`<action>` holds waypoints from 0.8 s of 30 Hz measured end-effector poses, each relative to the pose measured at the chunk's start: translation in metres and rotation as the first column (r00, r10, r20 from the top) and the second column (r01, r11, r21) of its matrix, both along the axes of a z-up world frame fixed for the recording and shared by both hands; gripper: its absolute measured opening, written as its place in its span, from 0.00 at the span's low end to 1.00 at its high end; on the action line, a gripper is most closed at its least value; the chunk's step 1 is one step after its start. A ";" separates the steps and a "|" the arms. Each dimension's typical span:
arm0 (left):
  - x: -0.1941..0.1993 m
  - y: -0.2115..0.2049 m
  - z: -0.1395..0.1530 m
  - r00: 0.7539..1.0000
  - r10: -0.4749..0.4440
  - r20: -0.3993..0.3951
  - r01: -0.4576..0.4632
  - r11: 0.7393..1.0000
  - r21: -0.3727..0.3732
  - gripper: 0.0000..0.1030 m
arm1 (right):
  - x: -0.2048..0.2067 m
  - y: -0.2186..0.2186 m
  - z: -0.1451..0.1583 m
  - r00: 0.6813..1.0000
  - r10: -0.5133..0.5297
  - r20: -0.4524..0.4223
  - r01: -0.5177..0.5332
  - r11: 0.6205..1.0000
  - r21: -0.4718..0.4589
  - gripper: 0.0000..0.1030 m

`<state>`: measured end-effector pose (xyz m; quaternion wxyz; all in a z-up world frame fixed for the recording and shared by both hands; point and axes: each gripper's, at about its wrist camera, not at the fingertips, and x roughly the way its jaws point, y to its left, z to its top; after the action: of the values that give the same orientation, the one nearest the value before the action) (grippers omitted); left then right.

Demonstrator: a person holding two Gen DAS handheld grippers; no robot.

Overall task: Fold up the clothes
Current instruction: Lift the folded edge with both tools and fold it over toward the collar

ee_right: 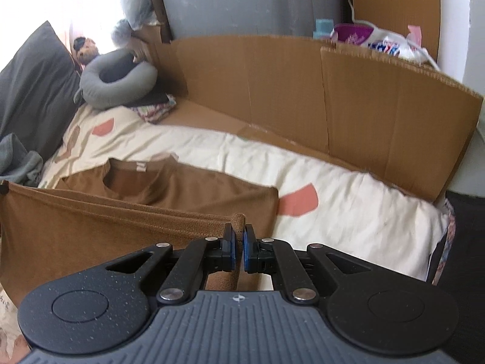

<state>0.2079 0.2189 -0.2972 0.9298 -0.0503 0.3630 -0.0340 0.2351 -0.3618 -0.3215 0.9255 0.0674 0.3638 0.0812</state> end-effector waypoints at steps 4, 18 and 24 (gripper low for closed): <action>0.008 -0.001 0.012 0.999 -0.002 0.035 0.002 1.000 0.003 0.06 | 0.005 0.000 0.013 1.000 -0.006 0.030 0.006 1.000 0.000 0.04; 0.058 -0.016 0.025 0.993 -0.076 0.095 0.068 0.994 0.083 0.06 | 0.052 -0.004 0.029 0.997 -0.028 0.072 0.031 0.998 -0.047 0.04; 0.075 -0.013 0.018 0.995 -0.064 0.074 0.057 0.994 0.094 0.06 | 0.075 0.000 0.024 0.998 -0.023 0.064 0.027 0.998 -0.062 0.04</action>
<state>0.2830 0.2059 -0.2794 0.9430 0.0047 0.3294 -0.0472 0.3101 -0.3622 -0.2972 0.9392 0.0403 0.3357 0.0603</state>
